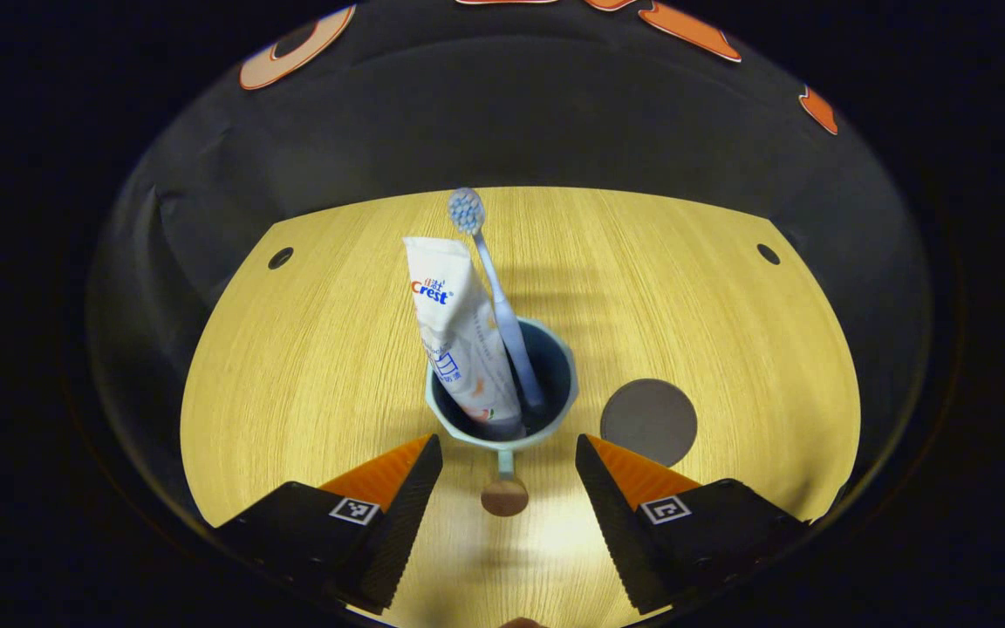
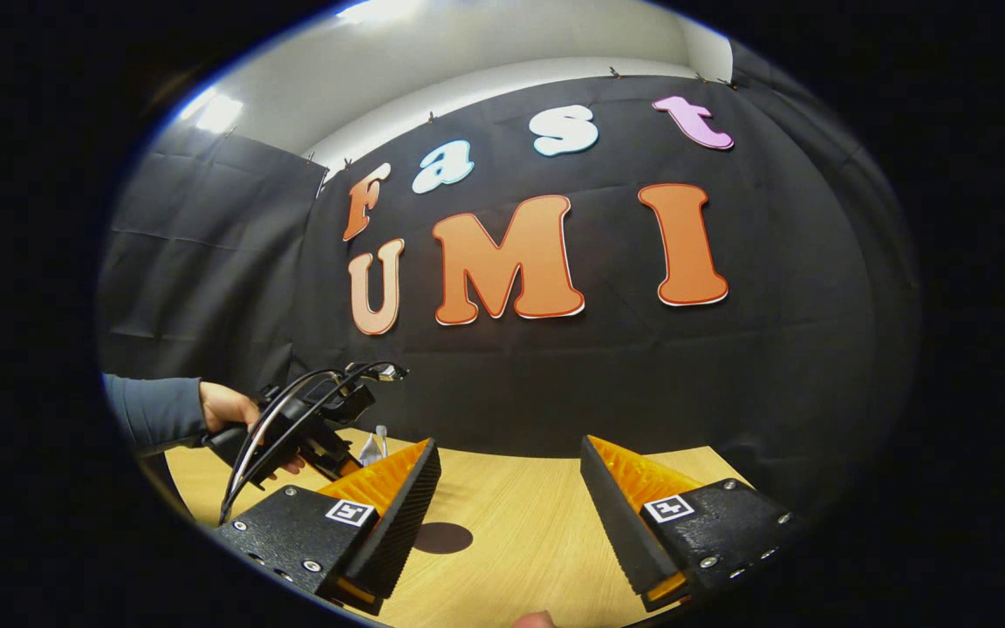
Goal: Put the toothbrush and toothpaste on the desktop into the cup, then pick up the cup and place it on the coaster on the desktop.
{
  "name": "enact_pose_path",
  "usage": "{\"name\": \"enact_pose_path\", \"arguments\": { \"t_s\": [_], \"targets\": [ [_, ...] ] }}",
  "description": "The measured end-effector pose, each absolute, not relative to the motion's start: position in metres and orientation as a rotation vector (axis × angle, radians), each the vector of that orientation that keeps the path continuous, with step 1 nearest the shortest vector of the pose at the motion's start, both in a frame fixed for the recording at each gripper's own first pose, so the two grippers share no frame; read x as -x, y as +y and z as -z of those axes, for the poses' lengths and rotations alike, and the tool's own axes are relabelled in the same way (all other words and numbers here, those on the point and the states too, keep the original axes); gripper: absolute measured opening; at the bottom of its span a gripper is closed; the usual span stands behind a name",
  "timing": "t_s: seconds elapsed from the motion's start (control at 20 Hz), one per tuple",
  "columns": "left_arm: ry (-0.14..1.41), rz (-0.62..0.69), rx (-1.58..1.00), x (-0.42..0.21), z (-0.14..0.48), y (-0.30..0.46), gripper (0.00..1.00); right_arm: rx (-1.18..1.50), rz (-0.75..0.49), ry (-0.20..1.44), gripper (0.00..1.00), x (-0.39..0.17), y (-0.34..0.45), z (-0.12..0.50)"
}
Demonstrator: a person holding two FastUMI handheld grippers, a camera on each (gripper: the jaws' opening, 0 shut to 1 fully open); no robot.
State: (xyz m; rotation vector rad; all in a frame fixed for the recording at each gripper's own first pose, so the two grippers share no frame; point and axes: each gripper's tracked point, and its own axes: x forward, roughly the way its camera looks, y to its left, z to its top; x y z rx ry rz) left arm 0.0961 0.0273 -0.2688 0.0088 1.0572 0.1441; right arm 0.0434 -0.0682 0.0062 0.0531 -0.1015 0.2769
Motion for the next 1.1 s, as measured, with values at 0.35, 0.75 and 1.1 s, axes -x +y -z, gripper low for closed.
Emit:
{"name": "enact_pose_path", "arguments": {
  "t_s": [0.35, 0.75, 1.1],
  "targets": [
    [1.171, -0.158, -0.008, -0.093, 0.295, 0.032, 0.65, -0.032, -0.283, -0.08, 0.97, -0.033, -0.073, 0.002],
    [1.145, -0.184, 0.043, -0.095, 0.289, 0.029, 0.23, -0.019, -0.268, -0.063, 0.96, -0.028, -0.074, 0.004],
    [1.087, -0.148, 0.044, -0.1, 0.283, 0.029, 0.23, -0.032, -0.234, -0.06, 1.0, -0.02, -0.084, 0.001]
  ]
}}
